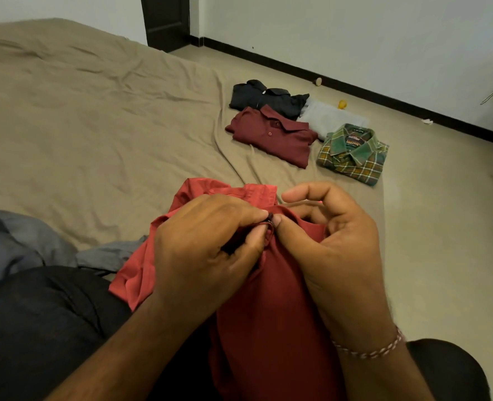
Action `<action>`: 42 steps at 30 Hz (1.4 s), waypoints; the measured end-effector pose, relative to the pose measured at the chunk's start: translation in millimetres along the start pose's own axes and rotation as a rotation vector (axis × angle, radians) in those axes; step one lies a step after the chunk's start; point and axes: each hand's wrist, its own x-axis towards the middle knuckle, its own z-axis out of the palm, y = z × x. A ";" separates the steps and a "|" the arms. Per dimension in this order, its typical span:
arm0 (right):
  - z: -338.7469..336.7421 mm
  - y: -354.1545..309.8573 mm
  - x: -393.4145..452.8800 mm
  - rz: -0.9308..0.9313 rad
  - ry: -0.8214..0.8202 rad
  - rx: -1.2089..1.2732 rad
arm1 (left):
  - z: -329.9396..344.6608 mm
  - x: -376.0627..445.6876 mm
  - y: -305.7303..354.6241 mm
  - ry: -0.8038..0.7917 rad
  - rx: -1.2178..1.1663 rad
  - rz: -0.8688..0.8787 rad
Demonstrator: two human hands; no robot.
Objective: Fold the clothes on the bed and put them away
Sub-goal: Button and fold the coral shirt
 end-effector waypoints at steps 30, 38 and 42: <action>-0.4 3.0 -2.2 0.087 0.033 0.268 | 4.0 -2.4 -5.0 0.017 0.009 0.056; -2.3 5.9 -2.3 -0.010 -0.093 0.191 | 10.8 -7.8 -5.6 -0.001 0.008 0.013; -4.3 13.0 -1.4 -0.094 -0.074 0.115 | 13.6 -8.9 -4.1 -0.041 -0.074 -0.047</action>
